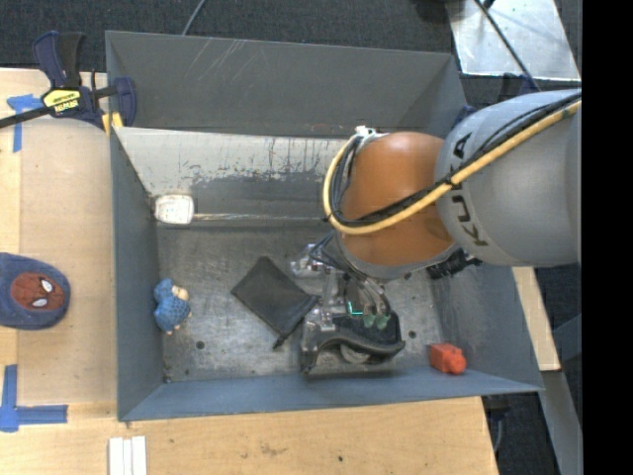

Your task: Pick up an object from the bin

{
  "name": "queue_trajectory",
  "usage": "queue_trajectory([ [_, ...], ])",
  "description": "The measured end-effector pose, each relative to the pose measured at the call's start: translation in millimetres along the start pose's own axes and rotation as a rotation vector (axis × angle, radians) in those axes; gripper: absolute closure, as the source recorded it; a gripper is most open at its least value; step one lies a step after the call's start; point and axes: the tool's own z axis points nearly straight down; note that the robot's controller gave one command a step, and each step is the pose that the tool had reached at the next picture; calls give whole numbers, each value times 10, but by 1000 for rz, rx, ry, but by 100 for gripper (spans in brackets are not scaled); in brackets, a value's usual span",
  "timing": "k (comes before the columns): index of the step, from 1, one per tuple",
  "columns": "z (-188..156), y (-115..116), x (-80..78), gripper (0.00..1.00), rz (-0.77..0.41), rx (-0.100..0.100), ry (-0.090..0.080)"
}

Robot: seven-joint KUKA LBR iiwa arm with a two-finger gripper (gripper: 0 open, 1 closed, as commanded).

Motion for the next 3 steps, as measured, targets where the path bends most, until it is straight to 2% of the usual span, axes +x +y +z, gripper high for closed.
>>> queue_trajectory([
  [1, 648, -78, 37, 0, 115, -6, -10],
  [2, 600, -95, -14, 100, 117, -5, -27],
  [3, -981, -216, -144, 100, 312, -4, -16],
])
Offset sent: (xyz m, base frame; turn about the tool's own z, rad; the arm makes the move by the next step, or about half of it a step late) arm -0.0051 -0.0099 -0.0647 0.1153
